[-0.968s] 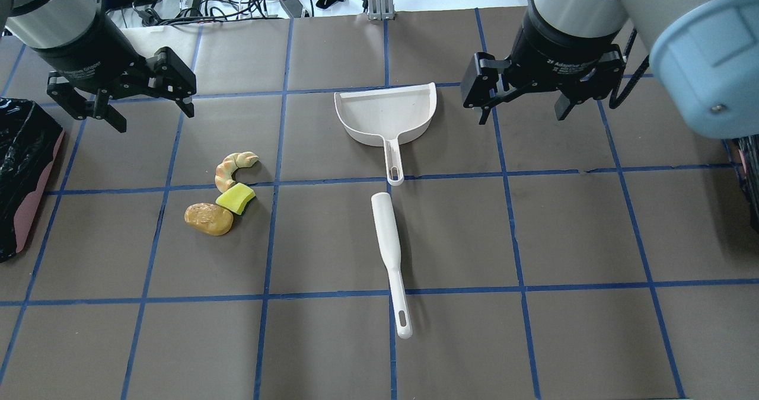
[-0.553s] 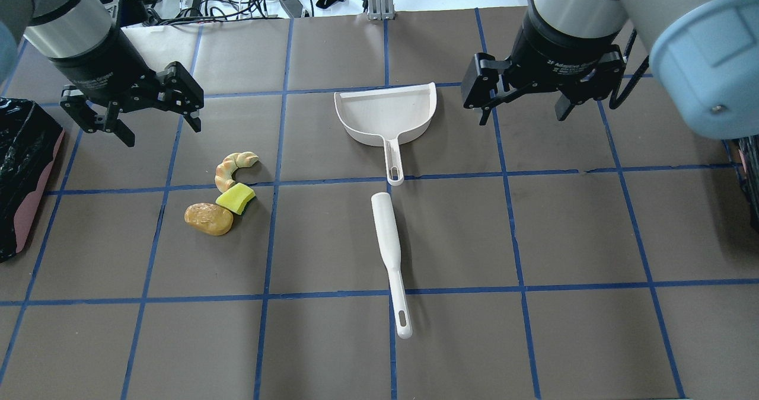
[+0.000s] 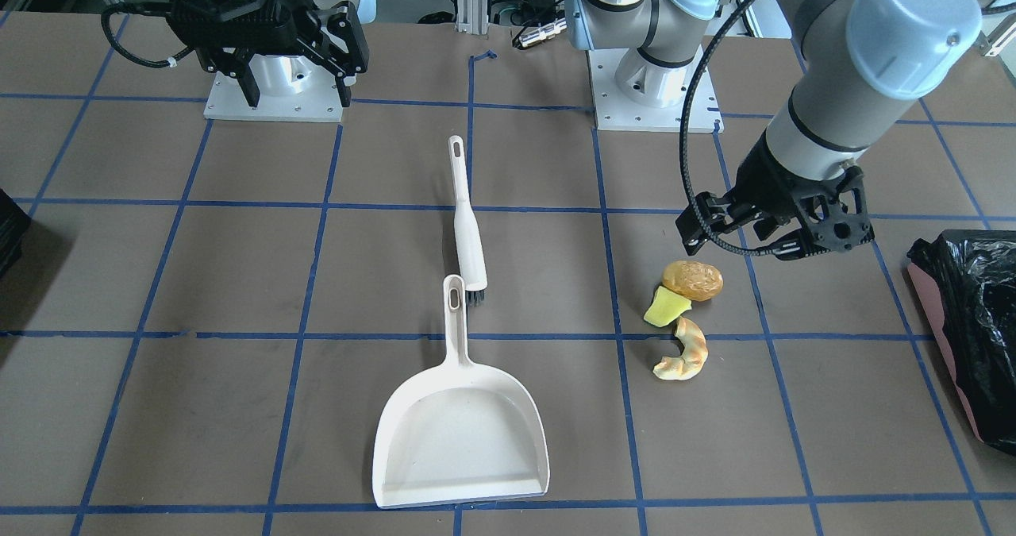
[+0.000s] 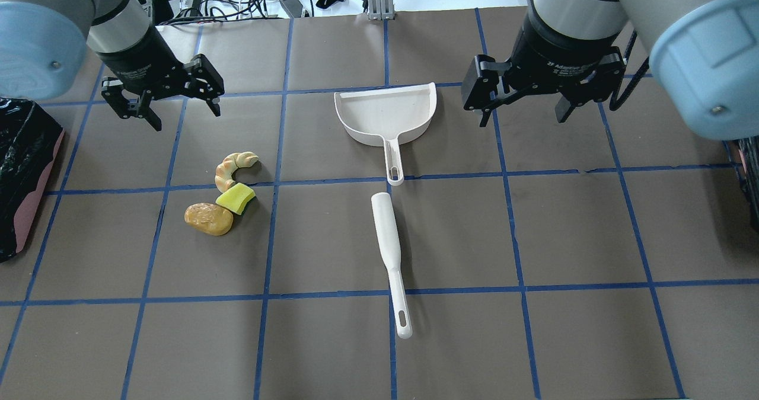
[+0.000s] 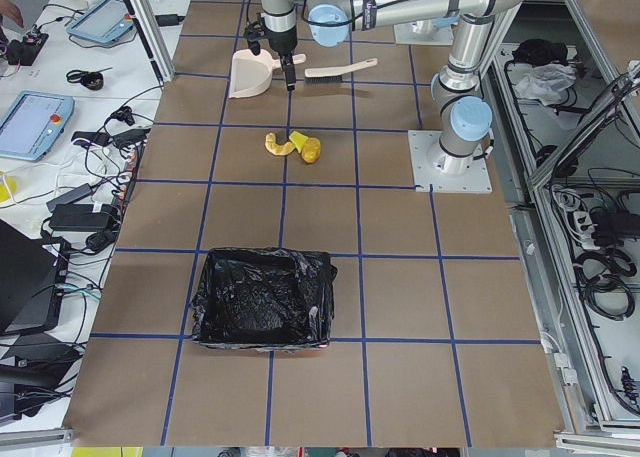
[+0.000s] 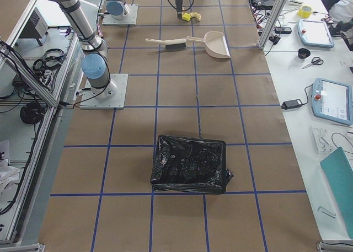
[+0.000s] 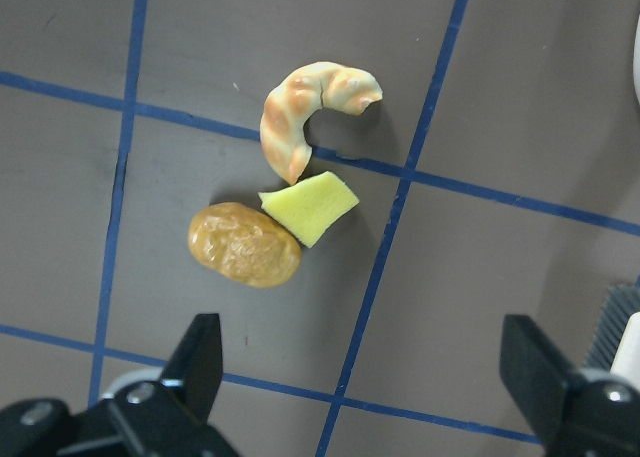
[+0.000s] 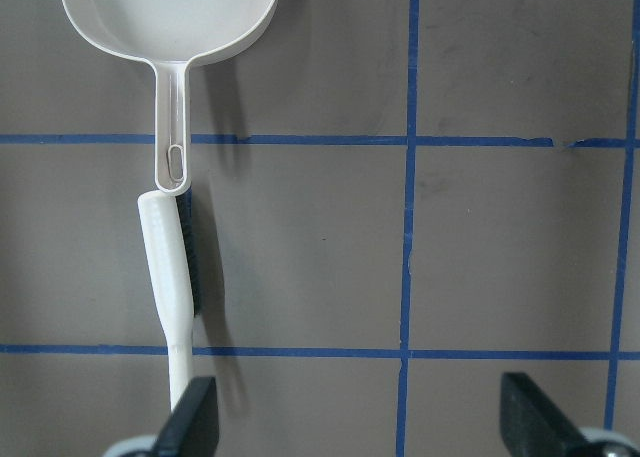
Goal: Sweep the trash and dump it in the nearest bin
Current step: 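Grasp the dustpan handle with the left gripper while the right grasps the brush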
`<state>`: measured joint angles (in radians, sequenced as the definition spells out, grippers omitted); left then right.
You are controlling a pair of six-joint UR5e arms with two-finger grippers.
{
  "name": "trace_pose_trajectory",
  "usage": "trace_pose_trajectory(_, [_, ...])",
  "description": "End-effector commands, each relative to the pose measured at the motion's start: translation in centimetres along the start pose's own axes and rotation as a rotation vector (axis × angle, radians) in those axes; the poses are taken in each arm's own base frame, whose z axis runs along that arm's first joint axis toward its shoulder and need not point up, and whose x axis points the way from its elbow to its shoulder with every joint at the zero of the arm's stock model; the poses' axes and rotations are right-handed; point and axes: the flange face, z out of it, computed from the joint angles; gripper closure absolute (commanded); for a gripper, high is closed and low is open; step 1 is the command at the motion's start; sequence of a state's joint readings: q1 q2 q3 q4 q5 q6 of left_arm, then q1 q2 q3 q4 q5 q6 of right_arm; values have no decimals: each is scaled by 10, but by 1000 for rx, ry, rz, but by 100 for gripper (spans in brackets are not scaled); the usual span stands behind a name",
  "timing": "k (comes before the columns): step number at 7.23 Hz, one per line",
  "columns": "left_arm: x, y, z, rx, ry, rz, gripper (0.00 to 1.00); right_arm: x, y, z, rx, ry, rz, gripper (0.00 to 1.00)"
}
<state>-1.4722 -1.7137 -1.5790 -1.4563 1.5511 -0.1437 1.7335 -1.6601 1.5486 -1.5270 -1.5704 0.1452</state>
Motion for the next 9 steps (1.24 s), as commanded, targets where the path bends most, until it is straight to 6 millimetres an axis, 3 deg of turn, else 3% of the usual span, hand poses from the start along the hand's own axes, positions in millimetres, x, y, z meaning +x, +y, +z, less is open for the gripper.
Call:
trace_pose_trajectory(1, [37,-17,13,24,31,33,0,-9,9,7,-19,-9,-13,0])
trace_pose_trajectory(2, [61,-27,9,97,45,77,0,-27,29,23,-53,-7,-52,0])
trace_pose_trajectory(3, [87,-26,21,90,47,118,0,-50,55,46,-97,-2,-98,0])
trace_pose_trajectory(4, [117,-20,36,91,54,148,0,-76,84,77,-148,12,-150,0])
trace_pose_trajectory(7, [199,6,75,88,65,183,0,-104,140,186,-191,-14,-188,0])
trace_pose_trajectory(9, [235,17,100,94,71,236,0,-110,143,242,-172,-19,-158,0])
